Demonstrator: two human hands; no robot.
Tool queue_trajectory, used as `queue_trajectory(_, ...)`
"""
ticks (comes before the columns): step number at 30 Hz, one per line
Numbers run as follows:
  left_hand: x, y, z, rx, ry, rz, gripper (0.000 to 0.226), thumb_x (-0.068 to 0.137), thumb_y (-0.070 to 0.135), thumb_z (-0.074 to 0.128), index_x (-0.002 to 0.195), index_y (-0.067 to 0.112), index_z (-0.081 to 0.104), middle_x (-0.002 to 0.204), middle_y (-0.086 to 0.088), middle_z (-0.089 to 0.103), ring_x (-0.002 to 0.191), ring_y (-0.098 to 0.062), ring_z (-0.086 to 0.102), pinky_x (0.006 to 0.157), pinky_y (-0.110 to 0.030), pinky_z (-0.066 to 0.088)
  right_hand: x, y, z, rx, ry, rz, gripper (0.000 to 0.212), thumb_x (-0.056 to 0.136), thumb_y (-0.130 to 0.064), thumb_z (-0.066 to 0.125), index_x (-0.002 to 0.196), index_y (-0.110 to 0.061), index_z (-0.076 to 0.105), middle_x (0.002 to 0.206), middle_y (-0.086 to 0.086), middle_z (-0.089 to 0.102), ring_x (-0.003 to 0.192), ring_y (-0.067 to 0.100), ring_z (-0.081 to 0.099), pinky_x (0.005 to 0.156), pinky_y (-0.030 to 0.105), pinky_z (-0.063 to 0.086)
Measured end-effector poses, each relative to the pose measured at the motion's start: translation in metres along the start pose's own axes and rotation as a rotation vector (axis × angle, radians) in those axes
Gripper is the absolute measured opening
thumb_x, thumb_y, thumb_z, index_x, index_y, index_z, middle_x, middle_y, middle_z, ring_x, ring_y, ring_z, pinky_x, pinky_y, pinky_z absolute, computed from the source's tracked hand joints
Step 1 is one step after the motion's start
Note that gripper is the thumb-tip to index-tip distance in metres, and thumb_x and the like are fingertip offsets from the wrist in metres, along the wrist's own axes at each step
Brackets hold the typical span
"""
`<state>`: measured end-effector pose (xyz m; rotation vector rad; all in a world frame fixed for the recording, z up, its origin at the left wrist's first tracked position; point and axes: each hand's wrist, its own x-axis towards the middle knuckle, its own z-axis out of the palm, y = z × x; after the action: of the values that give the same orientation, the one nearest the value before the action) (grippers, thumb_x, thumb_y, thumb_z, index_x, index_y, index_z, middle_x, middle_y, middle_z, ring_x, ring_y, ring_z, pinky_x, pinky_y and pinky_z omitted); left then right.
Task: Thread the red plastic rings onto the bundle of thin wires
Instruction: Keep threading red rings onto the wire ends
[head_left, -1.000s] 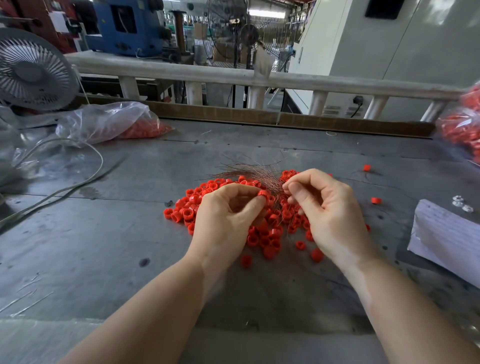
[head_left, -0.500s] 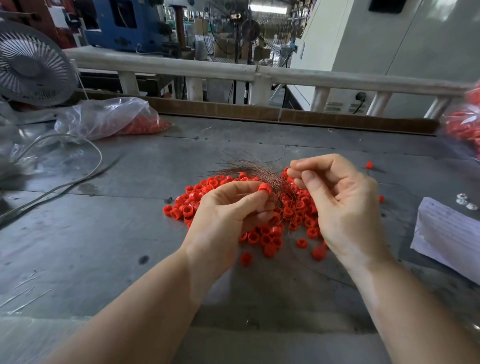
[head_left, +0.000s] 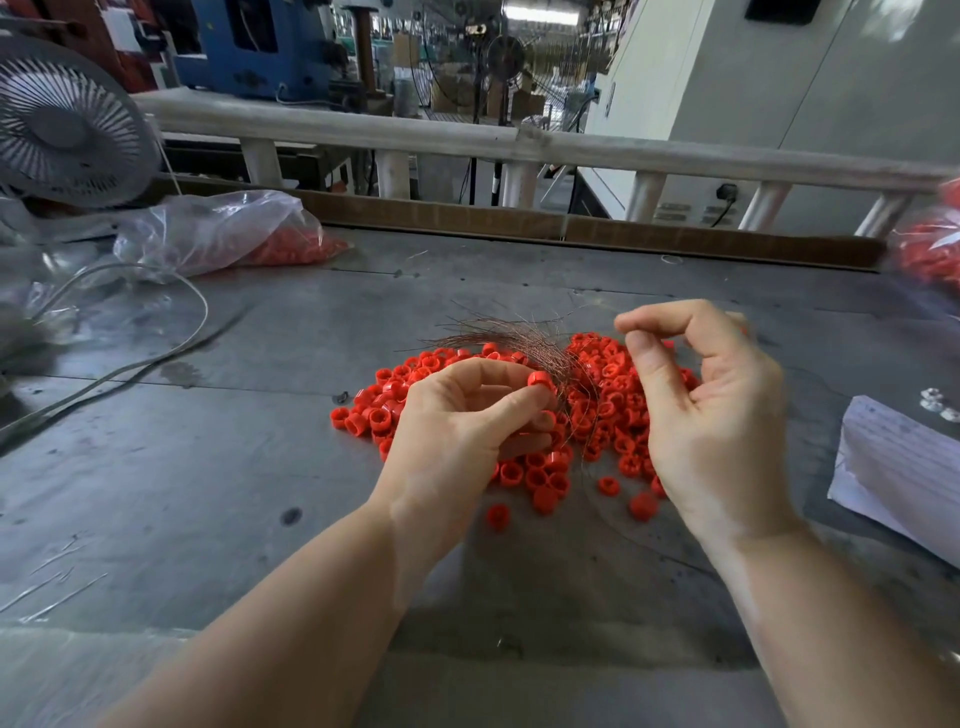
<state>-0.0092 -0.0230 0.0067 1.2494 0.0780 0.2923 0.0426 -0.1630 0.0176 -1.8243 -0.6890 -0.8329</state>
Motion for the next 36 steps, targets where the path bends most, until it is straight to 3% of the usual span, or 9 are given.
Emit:
queue_trajectory(2, 0.000, 0.000, 0.000, -0.003, 0.008, 0.011, 0.009, 0.080, 0.000, 0.066, 0.076, 0.008, 0.065, 0.067, -0.007, 0.068, 0.059, -0.013, 0.065, 0.057, -0.022, 0.055, 0.000, 0.000, -0.002, -0.067, 0.017, -0.042, 0.010, 0.090, -0.009, 0.057, 0.093, -0.013, 0.066, 0.087, -0.012, 0.059, 0.090, 0.020, 0.059, 0.087, 0.029, 0.044)
queue_trajectory(4, 0.000, 0.000, 0.000, 0.014, 0.010, 0.025, 0.009, 0.080, -0.001, 0.066, 0.078, 0.008, 0.064, 0.067, -0.007, 0.068, 0.058, -0.012, 0.064, 0.055, -0.021, 0.054, -0.001, 0.000, -0.002, -0.062, -0.016, -0.052, 0.011, 0.091, -0.011, 0.055, 0.093, -0.010, 0.066, 0.086, -0.003, 0.064, 0.087, 0.023, 0.062, 0.083, 0.037, 0.049)
queue_trajectory(7, -0.001, 0.000, 0.000, 0.074, 0.017, 0.073, 0.011, 0.079, -0.001, 0.067, 0.077, 0.009, 0.065, 0.064, -0.004, 0.068, 0.056, -0.011, 0.064, 0.054, -0.020, 0.053, -0.003, -0.003, 0.000, -0.038, -0.113, -0.057, 0.014, 0.094, -0.011, 0.049, 0.094, -0.009, 0.063, 0.078, -0.006, 0.060, 0.075, 0.012, 0.059, 0.074, 0.025, 0.048)
queue_trajectory(11, -0.002, 0.000, 0.001, 0.176, 0.028, 0.158, 0.010, 0.076, 0.003, 0.072, 0.077, 0.011, 0.066, 0.063, -0.002, 0.068, 0.057, -0.010, 0.066, 0.055, -0.019, 0.053, -0.003, -0.005, 0.003, -0.088, -0.168, -0.040, 0.018, 0.096, -0.015, 0.043, 0.096, -0.011, 0.060, 0.071, -0.021, 0.044, 0.066, -0.001, 0.048, 0.065, 0.006, 0.034)
queue_trajectory(15, -0.002, 0.000, 0.001, 0.169, 0.035, 0.162, 0.009, 0.075, 0.005, 0.073, 0.078, 0.011, 0.067, 0.064, -0.002, 0.068, 0.058, -0.011, 0.066, 0.056, -0.019, 0.053, -0.004, -0.005, 0.004, -0.082, -0.252, 0.016, 0.019, 0.094, -0.021, 0.044, 0.094, -0.013, 0.061, 0.066, -0.017, 0.047, 0.062, -0.001, 0.047, 0.060, 0.008, 0.032)
queue_trajectory(19, -0.003, 0.001, 0.000, 0.127, 0.026, 0.125, 0.006, 0.075, 0.007, 0.071, 0.079, 0.009, 0.068, 0.065, -0.002, 0.069, 0.058, -0.010, 0.065, 0.056, -0.018, 0.053, -0.008, -0.006, 0.008, 0.076, -0.361, 0.121, 0.009, 0.090, -0.018, 0.056, 0.090, -0.015, 0.065, 0.073, -0.012, 0.064, 0.071, 0.003, 0.060, 0.066, 0.014, 0.045)
queue_trajectory(24, -0.004, 0.002, 0.001, 0.065, -0.009, 0.047, 0.003, 0.074, 0.009, 0.069, 0.077, 0.010, 0.070, 0.066, -0.004, 0.070, 0.056, -0.010, 0.064, 0.055, -0.019, 0.053, -0.007, -0.002, 0.008, 0.185, -0.350, 0.184, 0.008, 0.087, -0.007, 0.063, 0.084, -0.013, 0.068, 0.076, -0.005, 0.069, 0.075, 0.004, 0.065, 0.070, 0.013, 0.048)
queue_trajectory(29, -0.002, 0.002, 0.001, 0.031, -0.033, -0.014, 0.014, 0.085, 0.016, 0.062, 0.079, 0.009, 0.072, 0.073, -0.006, 0.071, 0.059, -0.012, 0.064, 0.057, -0.021, 0.053, -0.006, -0.002, 0.008, 0.196, -0.350, 0.172, 0.011, 0.087, -0.003, 0.063, 0.084, -0.011, 0.069, 0.073, -0.011, 0.067, 0.071, -0.005, 0.063, 0.067, 0.006, 0.043)
queue_trajectory(36, 0.000, 0.001, 0.000, -0.083, -0.080, -0.110, 0.010, 0.072, 0.011, 0.066, 0.081, 0.008, 0.069, 0.070, -0.007, 0.067, 0.059, -0.011, 0.063, 0.058, -0.021, 0.055, -0.006, -0.003, 0.007, 0.165, -0.334, 0.155, 0.012, 0.086, -0.003, 0.064, 0.082, -0.013, 0.070, 0.074, -0.011, 0.067, 0.072, -0.004, 0.062, 0.068, 0.007, 0.042)
